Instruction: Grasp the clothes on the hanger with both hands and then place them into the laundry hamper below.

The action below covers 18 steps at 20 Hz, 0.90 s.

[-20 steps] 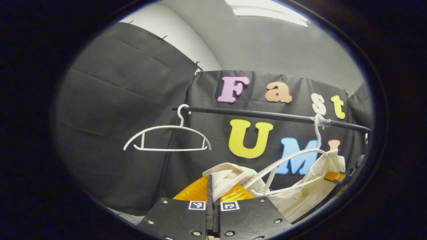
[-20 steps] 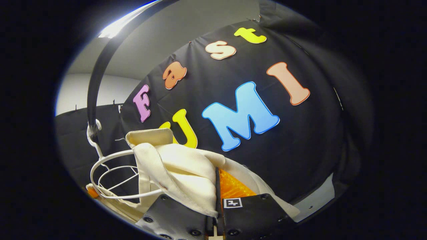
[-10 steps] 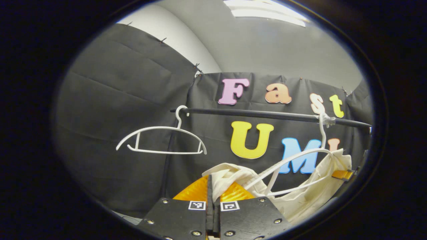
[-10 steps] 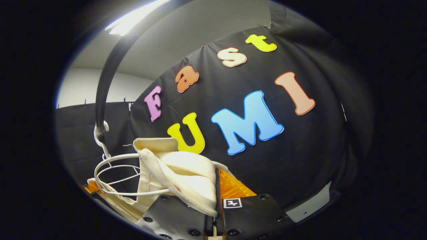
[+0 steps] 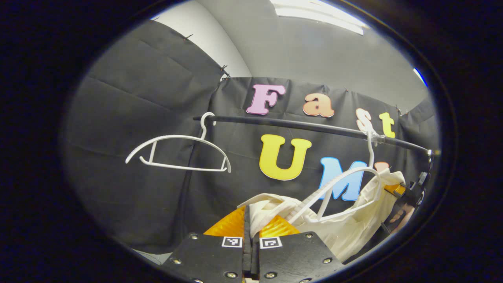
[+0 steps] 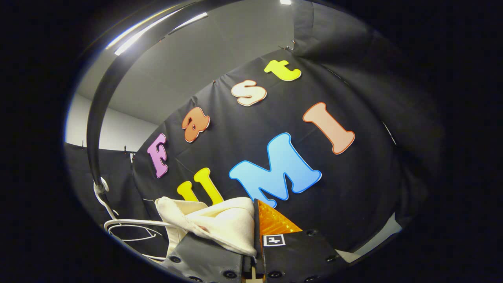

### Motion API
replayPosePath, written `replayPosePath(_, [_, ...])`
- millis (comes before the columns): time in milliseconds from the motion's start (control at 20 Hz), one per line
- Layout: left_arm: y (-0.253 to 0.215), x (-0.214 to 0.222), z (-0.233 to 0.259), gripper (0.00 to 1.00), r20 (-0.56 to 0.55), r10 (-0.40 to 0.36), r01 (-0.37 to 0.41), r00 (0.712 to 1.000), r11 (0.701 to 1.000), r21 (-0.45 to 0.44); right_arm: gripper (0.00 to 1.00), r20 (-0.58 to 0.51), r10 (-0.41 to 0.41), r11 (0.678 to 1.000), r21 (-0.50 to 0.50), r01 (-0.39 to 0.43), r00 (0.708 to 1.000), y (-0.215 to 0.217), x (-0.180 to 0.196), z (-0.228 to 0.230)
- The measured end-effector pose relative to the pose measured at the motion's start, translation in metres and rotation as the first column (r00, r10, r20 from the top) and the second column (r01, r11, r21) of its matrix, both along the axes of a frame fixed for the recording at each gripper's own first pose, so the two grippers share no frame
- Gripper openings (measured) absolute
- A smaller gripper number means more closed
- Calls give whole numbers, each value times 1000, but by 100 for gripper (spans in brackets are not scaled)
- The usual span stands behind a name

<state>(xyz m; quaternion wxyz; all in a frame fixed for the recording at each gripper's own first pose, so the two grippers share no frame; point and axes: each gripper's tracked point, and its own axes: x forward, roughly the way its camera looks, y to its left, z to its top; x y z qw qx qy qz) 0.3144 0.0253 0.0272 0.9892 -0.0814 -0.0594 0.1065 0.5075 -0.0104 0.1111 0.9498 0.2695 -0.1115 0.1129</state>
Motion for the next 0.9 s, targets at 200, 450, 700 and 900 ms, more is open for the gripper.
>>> replayPosePath(200, [-2,5,-21,1,-30,-12,12,999,1000,-17,8,-52,-4,1000,-16,3,999,-7,29,-21])
replayPosePath(450, [-10,17,-30,1,-33,-29,28,999,999,-27,8,-88,-43,997,-70,37,995,-17,35,-56])
replayPosePath(700, [-38,11,-57,0,-76,-85,88,993,996,26,8,-144,-87,991,-110,71,986,-34,17,-89])
replayPosePath(900, [-42,-10,-68,1,-78,-124,125,989,992,9,8,-136,-128,976,-193,101,982,-46,-27,-96])
